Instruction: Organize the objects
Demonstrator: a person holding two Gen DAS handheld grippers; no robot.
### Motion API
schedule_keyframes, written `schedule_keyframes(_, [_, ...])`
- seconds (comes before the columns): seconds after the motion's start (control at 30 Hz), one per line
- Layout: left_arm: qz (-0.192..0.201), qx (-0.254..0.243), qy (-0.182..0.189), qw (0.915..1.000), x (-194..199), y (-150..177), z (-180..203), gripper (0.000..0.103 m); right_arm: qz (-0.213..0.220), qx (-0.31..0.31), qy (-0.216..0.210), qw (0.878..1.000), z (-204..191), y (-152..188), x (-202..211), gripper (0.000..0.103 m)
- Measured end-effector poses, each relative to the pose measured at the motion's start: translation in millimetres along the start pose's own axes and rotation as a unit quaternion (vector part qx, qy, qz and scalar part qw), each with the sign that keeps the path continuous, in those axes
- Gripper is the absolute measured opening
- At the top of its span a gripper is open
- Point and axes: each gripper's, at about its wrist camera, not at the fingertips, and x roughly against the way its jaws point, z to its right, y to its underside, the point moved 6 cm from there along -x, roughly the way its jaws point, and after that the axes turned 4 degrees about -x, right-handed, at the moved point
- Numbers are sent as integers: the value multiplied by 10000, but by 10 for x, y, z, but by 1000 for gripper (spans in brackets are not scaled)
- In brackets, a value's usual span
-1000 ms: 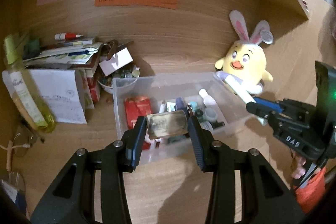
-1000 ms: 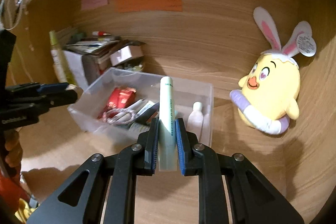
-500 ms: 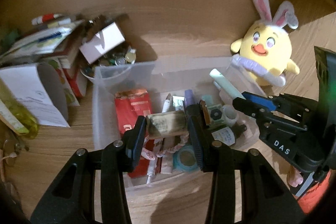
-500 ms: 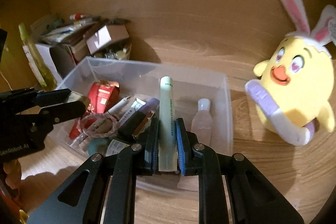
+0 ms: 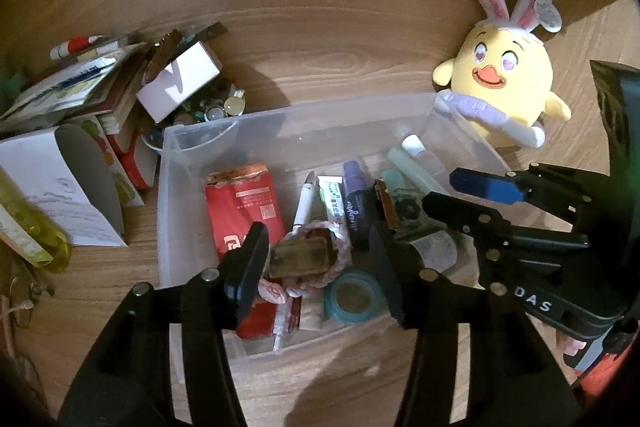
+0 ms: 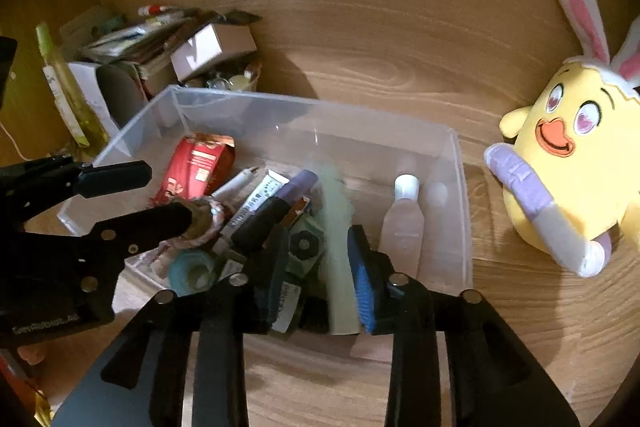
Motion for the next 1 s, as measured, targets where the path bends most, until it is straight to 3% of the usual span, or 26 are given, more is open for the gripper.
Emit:
schedule_keyframes(0.2, [325,-10,19,9995,307,27,46,57,337,78,-18,9994,-68,13,348,30])
schedule_keyframes(0.63, [1259,-134,-357,9913,1027,385,119,90,1213,113,-2,9925,-215,318,1046,76])
schedule_keyframes(0.8, [1327,-194,-381,9902,1076,545,194,91,1305,84,6,9914,-264,510,1135,79])
schedule_keyframes(1.0, [1194,92,-112,9927,1018,708,221,92,1230,-141,-76,9923,-250,705,1125,81])
